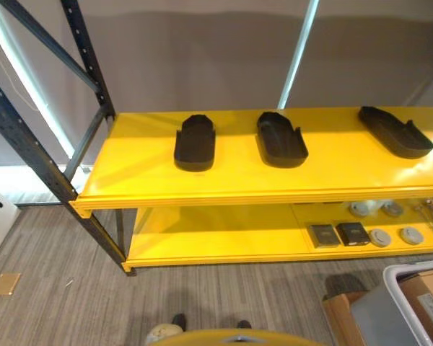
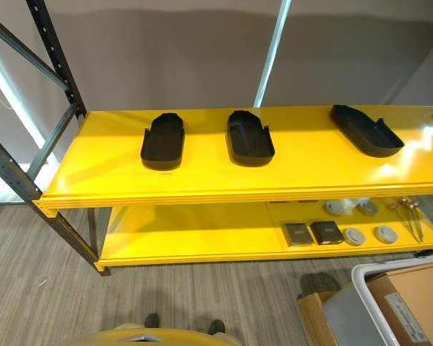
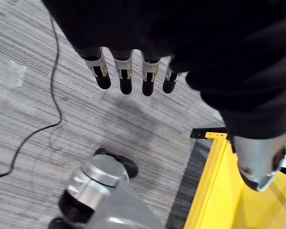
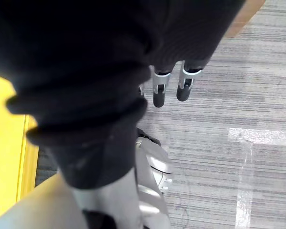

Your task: Move parts from the plastic box to the shelf.

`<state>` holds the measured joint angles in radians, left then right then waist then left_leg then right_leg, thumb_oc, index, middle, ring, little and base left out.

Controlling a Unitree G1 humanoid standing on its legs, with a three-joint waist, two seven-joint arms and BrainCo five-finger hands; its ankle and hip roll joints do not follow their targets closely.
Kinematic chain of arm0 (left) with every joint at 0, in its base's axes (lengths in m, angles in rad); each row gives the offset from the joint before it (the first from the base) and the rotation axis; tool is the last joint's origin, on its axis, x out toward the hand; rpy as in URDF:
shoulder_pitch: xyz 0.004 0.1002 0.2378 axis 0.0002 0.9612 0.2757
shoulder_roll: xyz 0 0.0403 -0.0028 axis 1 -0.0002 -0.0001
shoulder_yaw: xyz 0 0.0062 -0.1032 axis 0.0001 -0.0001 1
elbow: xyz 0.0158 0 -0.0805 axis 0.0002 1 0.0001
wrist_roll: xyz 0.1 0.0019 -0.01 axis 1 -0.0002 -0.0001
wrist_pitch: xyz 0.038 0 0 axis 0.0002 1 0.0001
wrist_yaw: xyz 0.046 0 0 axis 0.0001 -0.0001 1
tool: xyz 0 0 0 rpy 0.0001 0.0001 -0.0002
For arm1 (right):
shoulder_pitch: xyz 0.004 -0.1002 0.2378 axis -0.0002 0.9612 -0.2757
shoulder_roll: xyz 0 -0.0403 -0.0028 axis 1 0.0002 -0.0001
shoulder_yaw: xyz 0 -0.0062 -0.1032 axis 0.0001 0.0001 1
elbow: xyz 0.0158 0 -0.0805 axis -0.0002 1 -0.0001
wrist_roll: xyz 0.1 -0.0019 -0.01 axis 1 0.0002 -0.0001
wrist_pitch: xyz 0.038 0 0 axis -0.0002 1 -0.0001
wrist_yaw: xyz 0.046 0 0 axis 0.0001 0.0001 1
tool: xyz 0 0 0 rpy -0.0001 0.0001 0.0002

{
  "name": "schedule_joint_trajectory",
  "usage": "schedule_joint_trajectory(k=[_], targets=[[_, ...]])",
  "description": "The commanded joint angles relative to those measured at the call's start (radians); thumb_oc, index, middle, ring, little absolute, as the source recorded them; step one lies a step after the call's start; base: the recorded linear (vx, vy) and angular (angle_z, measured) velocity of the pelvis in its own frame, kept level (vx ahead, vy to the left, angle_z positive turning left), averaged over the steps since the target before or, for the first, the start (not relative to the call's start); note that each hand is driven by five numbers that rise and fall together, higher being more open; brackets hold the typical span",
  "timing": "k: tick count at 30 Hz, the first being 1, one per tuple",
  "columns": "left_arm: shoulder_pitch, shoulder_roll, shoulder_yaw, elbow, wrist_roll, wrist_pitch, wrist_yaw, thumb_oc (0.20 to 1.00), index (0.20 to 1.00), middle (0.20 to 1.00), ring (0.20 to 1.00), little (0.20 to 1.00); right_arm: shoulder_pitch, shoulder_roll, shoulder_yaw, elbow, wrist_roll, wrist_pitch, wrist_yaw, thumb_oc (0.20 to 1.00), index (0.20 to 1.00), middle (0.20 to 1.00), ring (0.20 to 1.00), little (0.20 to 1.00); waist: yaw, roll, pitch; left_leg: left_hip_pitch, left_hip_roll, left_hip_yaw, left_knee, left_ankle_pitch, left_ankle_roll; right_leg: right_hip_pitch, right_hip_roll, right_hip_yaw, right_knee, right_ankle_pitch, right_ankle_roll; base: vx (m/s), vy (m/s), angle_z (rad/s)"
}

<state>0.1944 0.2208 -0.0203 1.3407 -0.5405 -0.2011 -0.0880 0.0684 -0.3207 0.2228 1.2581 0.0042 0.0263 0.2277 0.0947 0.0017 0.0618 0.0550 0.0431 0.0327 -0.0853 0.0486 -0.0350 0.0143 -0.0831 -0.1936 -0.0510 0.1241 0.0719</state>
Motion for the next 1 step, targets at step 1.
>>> schedule_joint_trajectory(k=[1], targets=[[-0.092,0.004,-0.027,-0.097,0.08,-0.071,-0.011,1.0,1.0,1.0,1.0,1.0,-0.066,0.021,0.009,0.0,0.024,0.014,-0.078,1.0,1.0,1.0,1.0,1.0,-0.018,-0.012,0.026,0.015,-0.021,0.006,0.025,-0.025,0.007,0.077,-0.053,0.031,0.008,-0.06,0.065,-0.03,0.012,-0.16]])
